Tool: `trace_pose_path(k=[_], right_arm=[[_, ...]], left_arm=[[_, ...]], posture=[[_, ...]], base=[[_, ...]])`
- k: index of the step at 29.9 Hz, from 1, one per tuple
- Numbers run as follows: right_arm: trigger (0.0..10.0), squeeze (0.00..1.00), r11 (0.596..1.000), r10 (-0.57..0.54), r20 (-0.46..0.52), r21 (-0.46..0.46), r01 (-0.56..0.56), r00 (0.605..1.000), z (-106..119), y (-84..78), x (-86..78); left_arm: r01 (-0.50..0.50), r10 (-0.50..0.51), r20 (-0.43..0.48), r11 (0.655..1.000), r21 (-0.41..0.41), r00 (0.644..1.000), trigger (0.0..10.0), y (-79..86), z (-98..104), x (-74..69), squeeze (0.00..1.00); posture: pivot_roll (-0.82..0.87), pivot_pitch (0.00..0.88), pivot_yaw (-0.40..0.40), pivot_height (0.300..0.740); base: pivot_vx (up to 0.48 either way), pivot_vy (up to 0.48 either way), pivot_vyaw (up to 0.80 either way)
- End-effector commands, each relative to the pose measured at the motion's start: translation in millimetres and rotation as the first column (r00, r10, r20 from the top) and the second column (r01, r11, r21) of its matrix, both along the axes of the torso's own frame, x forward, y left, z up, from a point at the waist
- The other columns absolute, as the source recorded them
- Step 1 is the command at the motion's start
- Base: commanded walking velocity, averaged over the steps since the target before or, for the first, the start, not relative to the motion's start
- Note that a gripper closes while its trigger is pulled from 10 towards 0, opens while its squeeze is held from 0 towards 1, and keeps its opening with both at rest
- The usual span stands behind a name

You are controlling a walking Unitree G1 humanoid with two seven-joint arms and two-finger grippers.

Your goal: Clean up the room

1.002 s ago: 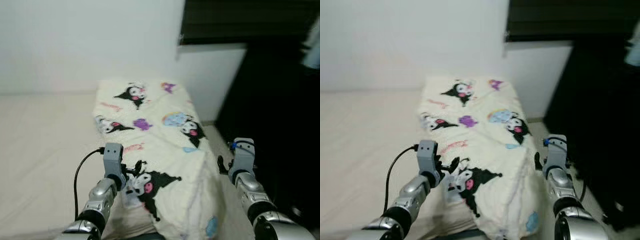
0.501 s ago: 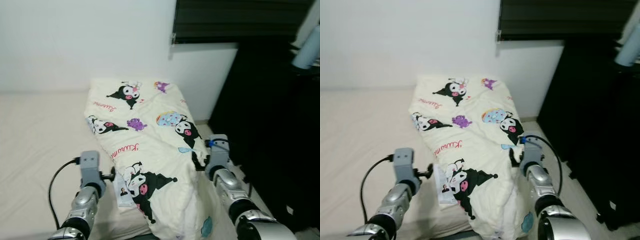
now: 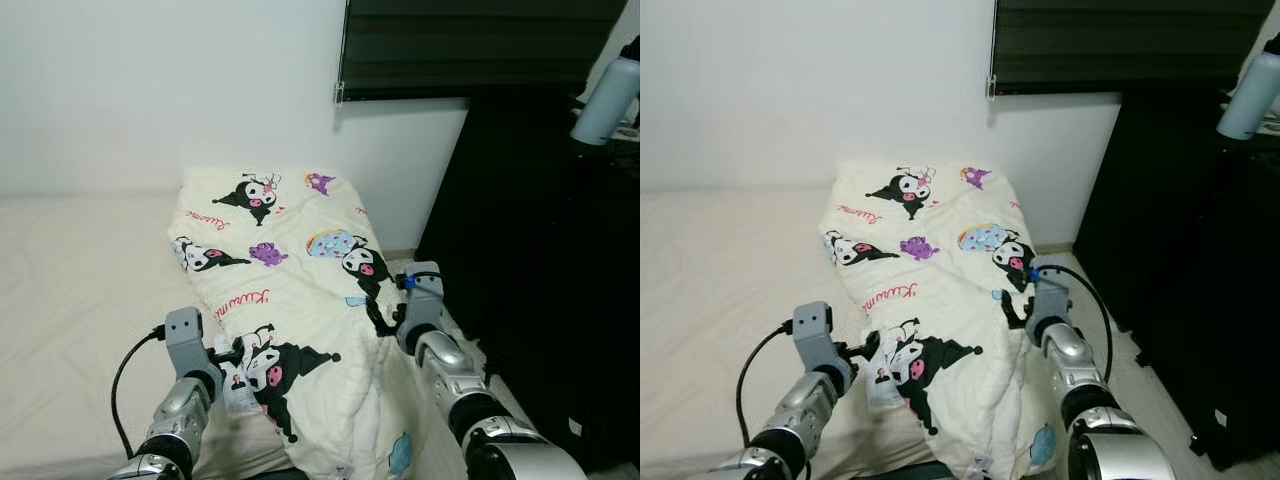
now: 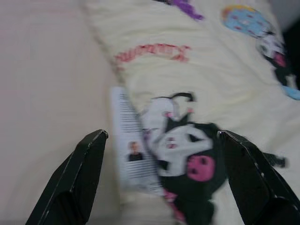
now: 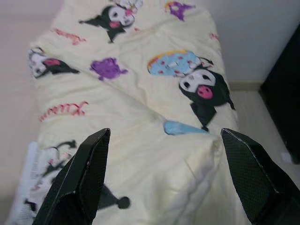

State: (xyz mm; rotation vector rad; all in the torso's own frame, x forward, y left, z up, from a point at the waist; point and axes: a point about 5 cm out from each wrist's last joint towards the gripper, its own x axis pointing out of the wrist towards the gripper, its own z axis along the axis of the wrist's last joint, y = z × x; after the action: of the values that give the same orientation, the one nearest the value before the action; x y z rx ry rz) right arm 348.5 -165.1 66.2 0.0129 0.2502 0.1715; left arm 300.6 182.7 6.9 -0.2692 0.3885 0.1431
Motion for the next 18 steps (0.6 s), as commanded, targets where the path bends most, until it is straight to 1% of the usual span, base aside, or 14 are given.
trace_pose_path(k=[1, 2, 6, 7, 11, 14, 18], right_arm=[[10.0, 0.0, 1.0, -0.008, 0.015, 0.019, 0.008, 1.0, 4.5, -1.1, 2.5], [10.0, 0.0, 0.999, -0.015, 0.023, 0.042, 0.015, 1.0, 7.3, -4.8, 3.6], [10.0, 0.0, 0.999, -0.016, 0.033, 0.053, 0.015, 0.999, 9.9, -7.3, 4.5], [10.0, 0.0, 0.999, -0.016, 0.033, 0.053, 0.015, 0.999, 9.9, -7.3, 4.5], [10.0, 0.0, 0.996, -0.006, 0.065, 0.086, 0.001, 0.998, 17.7, -7.6, 7.8], [10.0, 0.0, 0.996, -0.008, 0.061, 0.089, 0.002, 0.998, 17.6, -7.5, 7.9], [10.0, 0.0, 0.996, -0.008, 0.061, 0.089, 0.002, 0.998, 17.6, -7.5, 7.9]], left_arm=[[-0.005, 0.005, -0.012, 1.0, 0.015, 1.0, 10.0, 2.2, -1.6, -1.4, 0.0], [-0.003, 0.003, -0.007, 1.0, 0.018, 1.0, 10.0, 7.1, -1.5, -2.3, 0.0], [0.004, -0.004, 0.005, 1.0, 0.007, 1.0, 10.0, 9.9, -0.7, -2.5, 0.0], [0.004, -0.004, 0.005, 1.0, 0.007, 1.0, 10.0, 9.9, -0.7, -2.5, 0.0], [0.07, -0.069, 0.023, 0.997, -0.042, 0.997, 10.0, 8.8, -1.7, -4.3, 0.0], [0.071, -0.07, 0.021, 0.996, -0.048, 0.997, 10.0, 9.1, -2.5, -5.1, 0.0], [0.071, -0.07, 0.021, 0.996, -0.048, 0.997, 10.0, 9.1, -2.5, -5.1, 0.0]], posture=[[-0.07, 0.018, -0.055, 0.695], [-0.07, 0.021, -0.058, 0.685], [-0.08, 0.024, -0.058, 0.675], [-0.08, 0.024, -0.058, 0.675], [-0.08, 0.029, -0.054, 0.655], [-0.08, 0.03, -0.054, 0.645], [-0.08, 0.03, -0.054, 0.645]], base=[[0.0, 0.0, 0.0], [0.0, 0.0, 0.0], [0.0, 0.0, 0.0], [0.0, 0.0, 0.0], [0.0, 0.0, 0.0], [0.0, 0.0, 0.0], [0.0, 0.0, 0.0]])
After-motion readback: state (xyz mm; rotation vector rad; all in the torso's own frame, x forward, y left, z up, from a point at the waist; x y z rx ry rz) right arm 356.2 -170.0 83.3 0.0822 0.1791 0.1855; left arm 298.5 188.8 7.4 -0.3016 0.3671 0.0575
